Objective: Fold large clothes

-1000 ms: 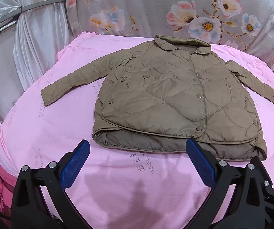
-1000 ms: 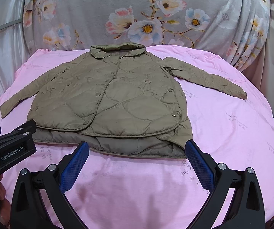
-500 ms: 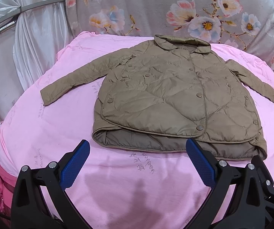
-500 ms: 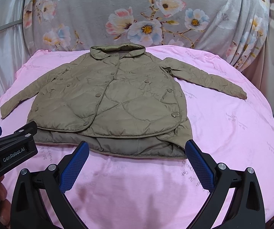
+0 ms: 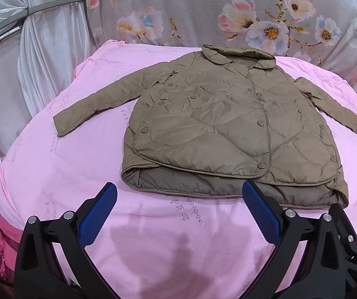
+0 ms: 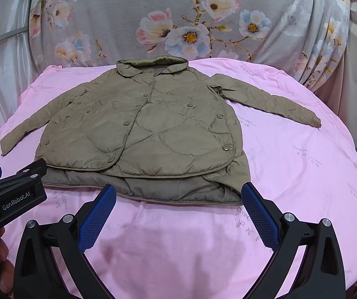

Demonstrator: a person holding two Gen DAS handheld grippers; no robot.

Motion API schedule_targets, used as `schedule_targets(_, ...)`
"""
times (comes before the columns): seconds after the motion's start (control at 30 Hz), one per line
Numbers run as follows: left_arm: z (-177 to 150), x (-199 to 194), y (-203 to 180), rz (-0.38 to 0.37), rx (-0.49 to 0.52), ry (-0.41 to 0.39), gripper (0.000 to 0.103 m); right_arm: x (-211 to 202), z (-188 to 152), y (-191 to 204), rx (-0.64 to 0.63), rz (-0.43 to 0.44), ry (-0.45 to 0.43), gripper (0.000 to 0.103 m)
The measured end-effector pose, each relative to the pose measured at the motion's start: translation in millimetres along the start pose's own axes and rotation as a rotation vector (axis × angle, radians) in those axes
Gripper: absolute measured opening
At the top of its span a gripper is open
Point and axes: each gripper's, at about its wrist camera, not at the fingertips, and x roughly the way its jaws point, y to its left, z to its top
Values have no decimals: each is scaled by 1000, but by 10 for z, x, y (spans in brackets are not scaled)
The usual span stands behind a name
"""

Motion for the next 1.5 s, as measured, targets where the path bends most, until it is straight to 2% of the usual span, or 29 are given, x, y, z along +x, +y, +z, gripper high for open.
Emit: schedule_targets(1.5,-48,62,54,3,-2,15,98,-8,4,18,6,0,4,98)
